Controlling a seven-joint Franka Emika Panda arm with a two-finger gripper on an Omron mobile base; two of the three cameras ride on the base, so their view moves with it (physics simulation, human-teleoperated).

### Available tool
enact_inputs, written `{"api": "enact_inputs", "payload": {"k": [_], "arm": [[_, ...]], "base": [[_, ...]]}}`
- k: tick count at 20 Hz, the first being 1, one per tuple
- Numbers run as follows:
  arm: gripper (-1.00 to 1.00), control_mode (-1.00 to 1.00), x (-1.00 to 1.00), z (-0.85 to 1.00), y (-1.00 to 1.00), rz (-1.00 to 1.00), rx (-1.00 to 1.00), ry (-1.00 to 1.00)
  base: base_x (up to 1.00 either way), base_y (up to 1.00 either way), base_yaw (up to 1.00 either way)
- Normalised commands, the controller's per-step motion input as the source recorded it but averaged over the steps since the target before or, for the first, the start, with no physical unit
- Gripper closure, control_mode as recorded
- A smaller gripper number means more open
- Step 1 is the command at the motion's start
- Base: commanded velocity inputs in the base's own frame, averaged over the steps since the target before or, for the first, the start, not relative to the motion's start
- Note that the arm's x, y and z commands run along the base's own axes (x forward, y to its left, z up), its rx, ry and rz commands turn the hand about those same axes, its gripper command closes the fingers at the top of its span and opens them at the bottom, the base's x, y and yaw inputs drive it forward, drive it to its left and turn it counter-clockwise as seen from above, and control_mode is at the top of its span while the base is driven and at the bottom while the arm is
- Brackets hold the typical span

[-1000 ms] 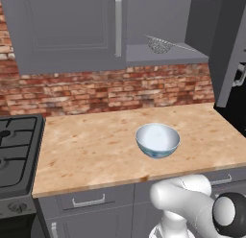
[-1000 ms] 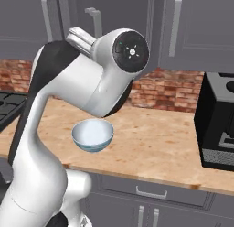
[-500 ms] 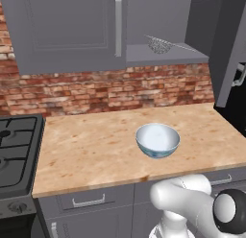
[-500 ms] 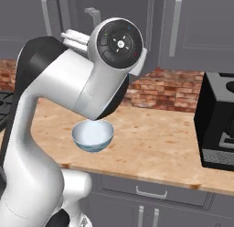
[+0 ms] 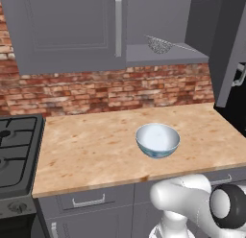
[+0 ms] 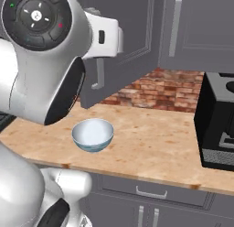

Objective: Open the cabinet and setup a tea strainer by placing it in the bowl upright.

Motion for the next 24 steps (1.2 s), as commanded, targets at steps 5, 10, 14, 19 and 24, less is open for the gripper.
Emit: {"api": "enact_inputs", "payload": {"k": [5, 10, 14, 19, 24], "arm": [[-1.0, -1.0, -0.62, 0.17, 0.83, -0.11, -0.38, 0.03], [-1.0, -1.0, -0.55, -0.06, 0.76, -0.14, -0.42, 0.18], [-1.0, -1.0, -0.2, -0.66, 0.45, -0.14, -0.31, 0.3], [-1.0, -1.0, -0.01, -0.58, 0.53, -0.17, -0.23, 0.37], [-1.0, -1.0, 0.08, -0.59, 0.2, -0.12, -0.13, 0.29]], "base": [[0.0, 0.0, 0.0], [0.0, 0.0, 0.0], [0.0, 0.0, 0.0], [0.0, 0.0, 0.0], [0.0, 0.0, 0.0]]}}
